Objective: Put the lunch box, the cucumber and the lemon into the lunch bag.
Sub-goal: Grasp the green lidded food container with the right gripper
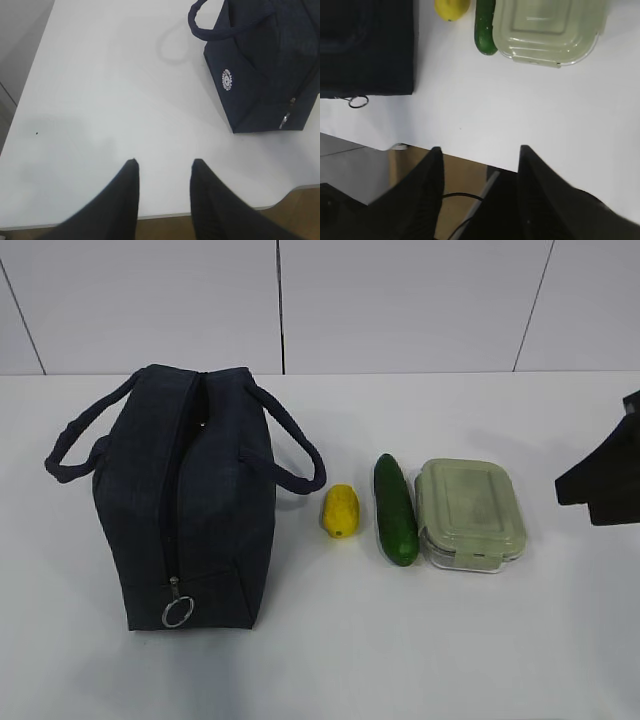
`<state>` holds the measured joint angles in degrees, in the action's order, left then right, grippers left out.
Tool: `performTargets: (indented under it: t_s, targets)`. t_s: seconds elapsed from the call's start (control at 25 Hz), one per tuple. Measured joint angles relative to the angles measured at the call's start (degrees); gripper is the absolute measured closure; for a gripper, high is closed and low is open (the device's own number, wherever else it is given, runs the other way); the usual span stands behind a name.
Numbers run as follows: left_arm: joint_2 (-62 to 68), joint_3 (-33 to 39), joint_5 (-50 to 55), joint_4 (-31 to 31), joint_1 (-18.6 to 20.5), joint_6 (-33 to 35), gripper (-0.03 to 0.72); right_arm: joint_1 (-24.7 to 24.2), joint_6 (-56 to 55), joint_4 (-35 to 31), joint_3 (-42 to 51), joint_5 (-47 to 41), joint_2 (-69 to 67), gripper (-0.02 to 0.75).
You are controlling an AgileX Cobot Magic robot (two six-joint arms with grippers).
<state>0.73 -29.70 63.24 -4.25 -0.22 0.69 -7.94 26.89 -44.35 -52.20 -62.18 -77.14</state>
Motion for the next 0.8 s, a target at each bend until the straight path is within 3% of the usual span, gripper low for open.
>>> performTargets:
  t_s: [0.2,0.8]
  targets:
    - [0.0,0.0,0.0,0.0,0.0,0.0,0.443,-3.7,9.6,-11.0,-0.2,-5.6,-6.4,0.377]
    - [0.0,0.0,0.0,0.0,0.0,0.0,0.443,-12.1,17.0,-18.5,-0.4,-5.4,-18.4,0.377]
